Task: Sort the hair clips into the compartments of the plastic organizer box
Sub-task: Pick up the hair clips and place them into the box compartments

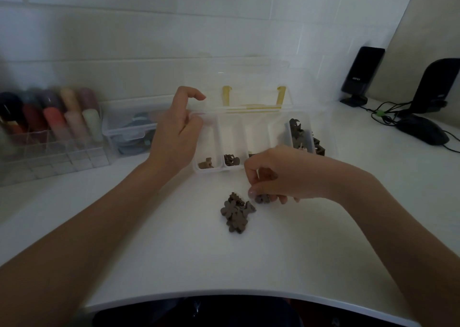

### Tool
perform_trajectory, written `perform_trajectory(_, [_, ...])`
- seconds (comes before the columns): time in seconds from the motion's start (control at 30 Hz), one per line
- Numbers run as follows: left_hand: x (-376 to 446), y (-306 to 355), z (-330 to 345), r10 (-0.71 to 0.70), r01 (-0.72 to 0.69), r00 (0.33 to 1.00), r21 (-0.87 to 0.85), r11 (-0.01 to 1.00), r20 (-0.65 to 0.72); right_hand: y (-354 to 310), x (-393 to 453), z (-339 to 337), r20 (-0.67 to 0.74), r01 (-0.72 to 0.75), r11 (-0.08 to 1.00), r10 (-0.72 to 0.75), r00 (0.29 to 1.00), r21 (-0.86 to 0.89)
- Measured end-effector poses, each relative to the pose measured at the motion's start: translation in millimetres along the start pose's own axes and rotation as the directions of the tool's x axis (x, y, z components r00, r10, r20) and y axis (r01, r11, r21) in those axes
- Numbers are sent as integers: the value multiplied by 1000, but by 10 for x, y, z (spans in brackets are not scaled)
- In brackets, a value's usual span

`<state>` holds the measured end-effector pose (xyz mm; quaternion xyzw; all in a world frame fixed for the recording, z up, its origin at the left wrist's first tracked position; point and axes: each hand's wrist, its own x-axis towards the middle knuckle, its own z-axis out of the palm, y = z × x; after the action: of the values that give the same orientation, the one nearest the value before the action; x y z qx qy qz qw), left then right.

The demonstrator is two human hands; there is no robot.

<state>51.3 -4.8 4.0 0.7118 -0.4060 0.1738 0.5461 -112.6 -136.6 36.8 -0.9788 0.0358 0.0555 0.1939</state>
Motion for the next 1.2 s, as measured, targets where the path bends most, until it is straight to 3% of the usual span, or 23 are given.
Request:
perform_trajectory(0.17, [-11, 10, 1, 15, -15, 1000, 6, 1000, -1, -46, 34, 50, 16, 138, 984, -141, 990, 108])
perform_trajectory(0.3, [-8, 4, 3, 28, -28, 1000, 16, 999, -8, -54, 73, 73, -281, 267, 914, -181, 942, 306])
perform_trajectory(0.47, [-41, 40, 15, 59, -59, 998, -4, 998, -15, -113, 135, 172, -639, 449, 786, -90, 764, 426])
perform_trajectory(0.53, [-59, 61, 31, 69, -70, 998, -20, 997, -9, -176, 151, 253, -762, 494, 806, -86, 642, 325])
perform_trajectory(0.6, [-75, 83, 46, 78, -78, 997, -26, 997, -3, -222, 183, 340, -828, 491, 861, -177, 533, 132])
perform_trajectory(0.7, [-83, 96, 59, 99, -99, 995, -10, 995, 0, -184, 281, 440, -829, 399, 910, -308, 467, -114])
perform_trajectory(0.83, [-69, 87, 66, 80, -80, 997, 1, 997, -10, -110, 382, 490, -761, 312, 914, -393, 516, -260])
perform_trajectory(0.93, [-63, 89, 65, 73, -73, 997, -9, 997, -5, -108, 349, 453, -730, 329, 918, -379, 569, -221])
perform_trajectory(1.07, [-54, 89, 53, 64, -64, 998, -10, 998, 8, -90, 182, 336, -623, 325, 933, -346, 702, -152])
perform_trajectory(1.2, [-58, 85, 42, 52, -52, 999, -7, 999, 17, -31, 108, 188, -388, 305, 952, -281, 878, 0])
